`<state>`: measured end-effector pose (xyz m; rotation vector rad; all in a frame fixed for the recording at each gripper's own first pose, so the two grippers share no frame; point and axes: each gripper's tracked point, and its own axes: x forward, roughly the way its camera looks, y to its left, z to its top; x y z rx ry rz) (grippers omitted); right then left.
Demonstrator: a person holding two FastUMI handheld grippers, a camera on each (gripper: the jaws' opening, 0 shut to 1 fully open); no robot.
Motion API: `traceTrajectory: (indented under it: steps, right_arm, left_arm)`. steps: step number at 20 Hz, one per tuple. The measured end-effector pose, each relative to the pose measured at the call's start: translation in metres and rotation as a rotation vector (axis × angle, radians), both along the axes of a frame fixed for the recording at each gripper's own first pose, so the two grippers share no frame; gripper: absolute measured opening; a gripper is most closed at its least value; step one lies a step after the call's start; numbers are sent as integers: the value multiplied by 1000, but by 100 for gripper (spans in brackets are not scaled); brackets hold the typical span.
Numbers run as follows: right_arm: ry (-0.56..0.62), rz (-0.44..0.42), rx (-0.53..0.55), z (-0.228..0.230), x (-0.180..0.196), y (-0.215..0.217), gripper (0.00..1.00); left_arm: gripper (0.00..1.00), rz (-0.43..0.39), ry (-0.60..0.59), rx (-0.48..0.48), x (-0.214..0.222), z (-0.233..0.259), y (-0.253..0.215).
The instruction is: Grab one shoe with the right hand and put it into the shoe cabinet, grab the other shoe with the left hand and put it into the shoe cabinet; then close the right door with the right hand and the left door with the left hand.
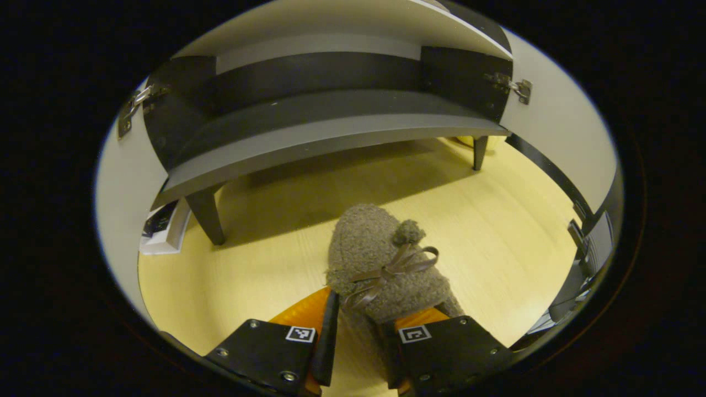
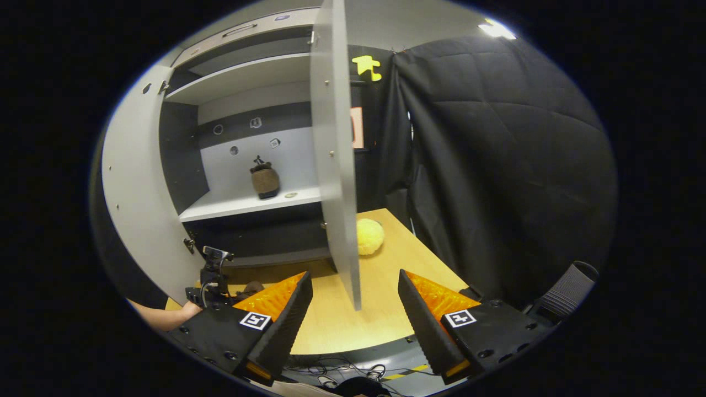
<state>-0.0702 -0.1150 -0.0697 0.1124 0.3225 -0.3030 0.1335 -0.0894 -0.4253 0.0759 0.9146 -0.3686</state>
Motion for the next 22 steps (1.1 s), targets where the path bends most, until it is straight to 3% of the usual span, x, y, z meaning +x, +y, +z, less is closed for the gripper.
traceTrajectory:
  steps: [2, 3, 4, 7, 11, 15, 22]
  right_arm:
    - [-11, -48, -8, 6, -2, -23, 98]
    - [-17, -70, -31, 9, -2, -37, 98]
    - [-23, -88, -72, 14, -4, -53, 99]
    - [-45, -104, -161, 33, -2, -100, 99]
    - [-90, -87, -129, 47, 27, -132, 99]
    - [-122, -50, -56, 43, 53, -152, 99]
    - [-161, -26, -19, 47, 89, -175, 99]
  left_arm:
    - [46, 10, 3, 18, 2, 1, 4]
    - [46, 33, -6, 28, 4, 4, 8]
    - [21, 52, 11, 22, 3, 2, 7]
    - [2, 134, 33, 50, -2, 2, 15]
    - [2, 220, 84, 28, -16, 5, 10]
    - [2, 227, 69, 44, -17, 19, 9]
    - [2, 221, -22, 48, -31, 45, 25]
